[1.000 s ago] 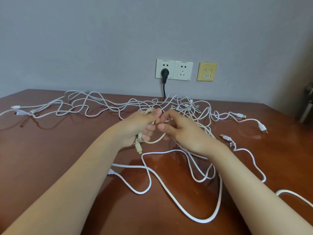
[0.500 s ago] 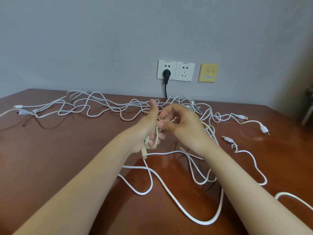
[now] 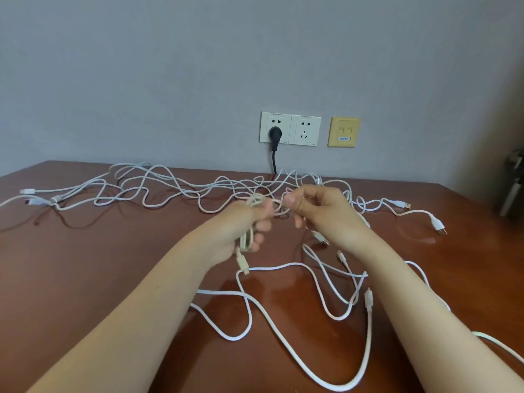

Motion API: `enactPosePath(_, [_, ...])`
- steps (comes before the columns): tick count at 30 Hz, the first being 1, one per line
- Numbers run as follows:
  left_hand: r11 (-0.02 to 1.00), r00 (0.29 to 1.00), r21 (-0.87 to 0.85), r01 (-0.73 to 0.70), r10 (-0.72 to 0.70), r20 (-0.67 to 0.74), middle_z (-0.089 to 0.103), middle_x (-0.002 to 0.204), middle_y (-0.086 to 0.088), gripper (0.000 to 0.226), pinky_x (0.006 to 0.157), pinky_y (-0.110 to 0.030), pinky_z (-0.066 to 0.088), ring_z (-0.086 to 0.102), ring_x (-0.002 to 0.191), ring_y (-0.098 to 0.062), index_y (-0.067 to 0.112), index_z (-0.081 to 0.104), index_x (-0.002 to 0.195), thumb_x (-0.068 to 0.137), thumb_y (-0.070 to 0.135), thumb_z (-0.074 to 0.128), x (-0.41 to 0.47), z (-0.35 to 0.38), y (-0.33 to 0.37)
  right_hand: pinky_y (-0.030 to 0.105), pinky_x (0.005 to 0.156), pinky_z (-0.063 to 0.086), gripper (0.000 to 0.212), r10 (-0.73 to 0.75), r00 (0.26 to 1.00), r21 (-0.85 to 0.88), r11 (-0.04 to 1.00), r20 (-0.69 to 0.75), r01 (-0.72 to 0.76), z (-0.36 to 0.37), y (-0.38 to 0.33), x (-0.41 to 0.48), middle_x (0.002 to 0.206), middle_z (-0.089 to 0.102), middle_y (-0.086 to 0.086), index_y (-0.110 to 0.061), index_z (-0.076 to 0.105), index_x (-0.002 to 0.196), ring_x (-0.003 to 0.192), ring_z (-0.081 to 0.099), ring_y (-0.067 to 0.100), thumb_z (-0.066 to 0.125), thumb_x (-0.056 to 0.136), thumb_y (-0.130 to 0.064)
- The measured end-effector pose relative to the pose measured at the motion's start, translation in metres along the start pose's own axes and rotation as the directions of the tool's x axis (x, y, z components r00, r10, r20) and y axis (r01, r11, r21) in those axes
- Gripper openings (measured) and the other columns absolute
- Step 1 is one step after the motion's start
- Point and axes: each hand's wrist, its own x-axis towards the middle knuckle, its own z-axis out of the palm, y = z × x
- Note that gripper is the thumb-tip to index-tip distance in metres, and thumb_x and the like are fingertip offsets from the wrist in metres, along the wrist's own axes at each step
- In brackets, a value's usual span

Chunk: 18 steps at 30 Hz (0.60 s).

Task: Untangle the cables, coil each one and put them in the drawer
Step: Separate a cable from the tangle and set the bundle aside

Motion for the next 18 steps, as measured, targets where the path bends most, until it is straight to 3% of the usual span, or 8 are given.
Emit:
enactPosePath(3, [0.981,0.993,-0.191,-0.043,0.021,-0.120,0.029,0.035,0.009,0.033,0.030,-0.005,0.019,0.025,0.024,-0.002,0.020,0.039,0.069,0.102,0.017,0.033,0.002,-0.014,0.009,0.018,0.045,0.035,0.030,0.067,0.996,-0.038,0.997,-0.063,-0.069,-0.008,0.006,0.003,0.046,0.056,-0.005,-0.016,0.059,0.067,0.037,0.041,0.009,0.051,0.095,-0.022])
enactPosePath(7, [0.908,0.977,-0.400,-0.125,0.042,-0.210,0.028,0.033,0.009,0.035,0.028,-0.005,0.017,0.022,0.022,0.000,0.020,0.034,0.068,0.103,0.024,0.031,0.001,-0.037,0.017,0.019,0.055,0.045,0.037,0.144,0.973,-0.100,0.981,-0.181,-0.164,-0.013,0.013,0.005,0.047,0.058,-0.006,-0.016,0.059,0.061,0.043,0.053,0.012,0.048,0.096,-0.021])
enactPosePath(11, [0.970,0.974,-0.236,-0.065,0.010,-0.228,0.028,0.033,0.010,0.035,0.031,-0.004,0.018,0.022,0.023,-0.002,0.020,0.037,0.070,0.102,0.030,0.033,0.002,-0.032,0.012,0.020,0.059,0.047,0.032,0.193,0.963,-0.145,0.964,-0.190,-0.222,-0.012,0.006,0.004,0.058,0.064,-0.003,-0.016,0.063,0.066,0.051,0.059,0.013,0.048,0.095,-0.017])
enactPosePath(13, [0.987,0.969,-0.156,-0.048,0.008,-0.246,0.028,0.032,0.009,0.035,0.033,-0.004,0.019,0.023,0.023,-0.003,0.018,0.041,0.071,0.101,0.035,0.035,0.003,-0.026,0.011,0.029,0.072,0.050,0.026,0.163,0.965,-0.285,0.934,-0.203,-0.218,-0.010,-0.003,0.000,0.071,0.069,0.003,-0.013,0.067,0.076,0.070,0.064,0.021,0.047,0.092,-0.015])
enactPosePath(15, [0.996,0.958,-0.073,-0.044,0.021,-0.285,0.029,0.031,0.010,0.036,0.033,-0.005,0.019,0.023,0.024,-0.003,0.017,0.044,0.071,0.100,0.038,0.036,0.004,-0.025,0.010,0.033,0.082,0.048,0.025,0.099,0.970,-0.520,0.829,-0.223,-0.204,-0.006,-0.014,-0.006,0.091,0.070,0.008,-0.014,0.069,0.091,0.090,0.062,0.028,0.044,0.090,-0.014])
enactPosePath(18, [0.999,0.947,-0.009,-0.036,0.031,-0.319,0.030,0.031,0.011,0.037,0.033,-0.007,0.018,0.022,0.026,-0.004,0.016,0.045,0.071,0.099,0.038,0.038,0.005,-0.026,0.008,0.034,0.081,0.042,0.030,0.079,0.969,-0.749,0.620,-0.235,-0.232,0.004,-0.031,-0.016,0.114,0.061,0.012,-0.016,0.063,0.111,0.106,0.054,0.034,0.040,0.091,-0.015])
